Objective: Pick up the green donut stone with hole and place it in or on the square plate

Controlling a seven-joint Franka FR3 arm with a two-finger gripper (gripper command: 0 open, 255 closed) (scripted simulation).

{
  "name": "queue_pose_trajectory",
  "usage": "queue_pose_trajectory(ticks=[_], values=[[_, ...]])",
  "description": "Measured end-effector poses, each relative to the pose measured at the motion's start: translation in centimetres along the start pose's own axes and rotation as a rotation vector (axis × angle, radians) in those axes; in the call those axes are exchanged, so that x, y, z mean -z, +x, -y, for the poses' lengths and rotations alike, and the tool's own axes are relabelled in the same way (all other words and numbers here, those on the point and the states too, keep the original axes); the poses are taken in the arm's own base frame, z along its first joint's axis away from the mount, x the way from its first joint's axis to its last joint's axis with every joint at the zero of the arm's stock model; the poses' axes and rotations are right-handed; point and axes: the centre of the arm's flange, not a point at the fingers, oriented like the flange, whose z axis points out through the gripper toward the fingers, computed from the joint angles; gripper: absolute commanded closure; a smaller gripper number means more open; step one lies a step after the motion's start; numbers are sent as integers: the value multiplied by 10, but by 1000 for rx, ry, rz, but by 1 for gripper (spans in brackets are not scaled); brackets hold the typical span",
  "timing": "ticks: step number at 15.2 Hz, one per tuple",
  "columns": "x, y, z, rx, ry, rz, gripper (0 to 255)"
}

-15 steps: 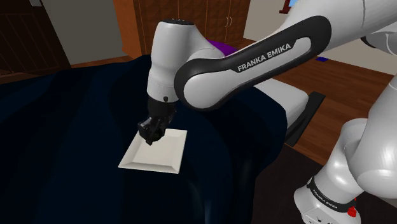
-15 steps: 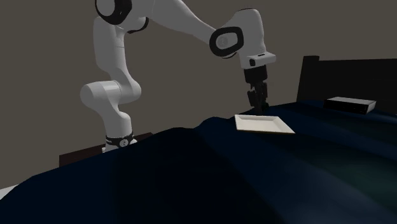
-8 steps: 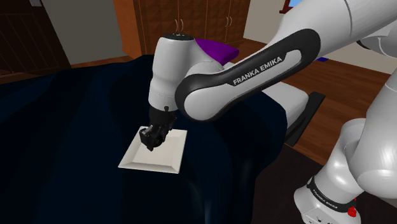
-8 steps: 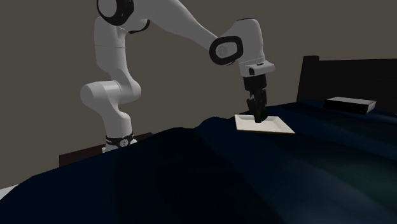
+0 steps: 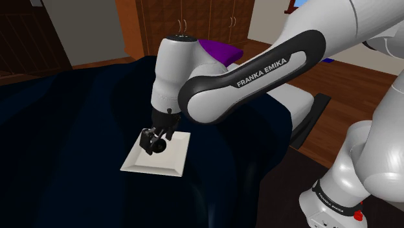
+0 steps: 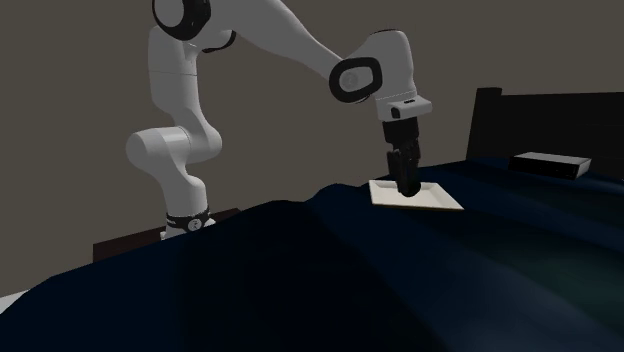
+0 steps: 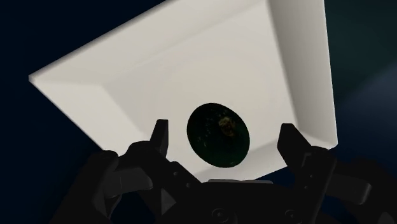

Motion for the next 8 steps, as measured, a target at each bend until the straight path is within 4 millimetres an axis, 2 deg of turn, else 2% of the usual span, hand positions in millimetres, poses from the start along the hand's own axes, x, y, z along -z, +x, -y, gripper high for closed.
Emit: queue_pose_trajectory(ticks=[3, 8], values=[[0, 0, 0, 0, 0, 0, 0], [45, 0, -1, 0, 0, -1, 0]])
